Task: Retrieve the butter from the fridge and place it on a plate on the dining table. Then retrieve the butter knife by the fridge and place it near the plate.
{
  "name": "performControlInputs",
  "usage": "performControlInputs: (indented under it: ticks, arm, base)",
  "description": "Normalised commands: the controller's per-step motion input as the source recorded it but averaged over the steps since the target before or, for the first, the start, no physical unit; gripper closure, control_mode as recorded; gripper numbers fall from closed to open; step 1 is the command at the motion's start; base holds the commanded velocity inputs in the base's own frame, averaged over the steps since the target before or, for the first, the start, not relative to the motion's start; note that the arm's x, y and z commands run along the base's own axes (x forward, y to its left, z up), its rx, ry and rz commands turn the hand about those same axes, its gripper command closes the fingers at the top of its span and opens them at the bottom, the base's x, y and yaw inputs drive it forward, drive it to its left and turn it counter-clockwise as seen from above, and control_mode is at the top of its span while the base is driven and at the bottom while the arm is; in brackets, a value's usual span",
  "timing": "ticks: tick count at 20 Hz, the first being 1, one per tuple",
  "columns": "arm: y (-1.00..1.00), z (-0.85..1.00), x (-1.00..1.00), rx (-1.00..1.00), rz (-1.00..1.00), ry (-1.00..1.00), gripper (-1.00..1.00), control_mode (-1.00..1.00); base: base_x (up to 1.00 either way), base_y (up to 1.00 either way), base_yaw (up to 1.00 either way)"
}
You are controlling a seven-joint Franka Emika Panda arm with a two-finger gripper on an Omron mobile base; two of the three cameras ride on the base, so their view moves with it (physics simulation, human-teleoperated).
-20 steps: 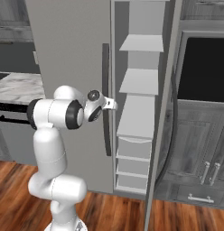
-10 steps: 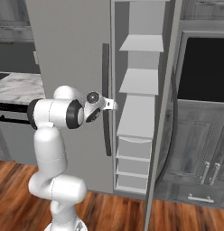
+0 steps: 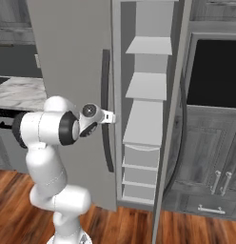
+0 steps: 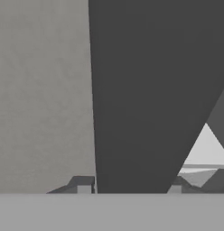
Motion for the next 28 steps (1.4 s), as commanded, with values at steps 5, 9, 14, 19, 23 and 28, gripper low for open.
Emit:
performControlInputs:
  ticks: [5,9,14,19,23,28]
  arm:
    - [0.83,0.0,-1.0,-0.08,0.05,0.0,1.0,-1.0]
    - [0.98,0.0,-1.0,-0.08,0.07,0.0,1.0,-1.0]
    - [1.0,0.0,-1.0,-0.1,0.08,0.0,1.0,-1.0]
    - [0.87,0.07,-0.87,-0.09,0.05,0.02,-1.0,-1.0]
    - [-0.23,0.84,-0.55,-0.01,-0.05,0.11,-1.0,-1.0]
    - [-0.9,0.97,-0.18,0.0,-0.09,0.29,-1.0,-1.0]
  base:
    - [0.0,0.0,0.0]
    - [0.0,0.0,0.0]
    - [0.0,0.0,0.0]
    - [0.0,0.0,0.0]
    - [0.0,0.0,0.0]
    - [0.0,0.0,0.0]
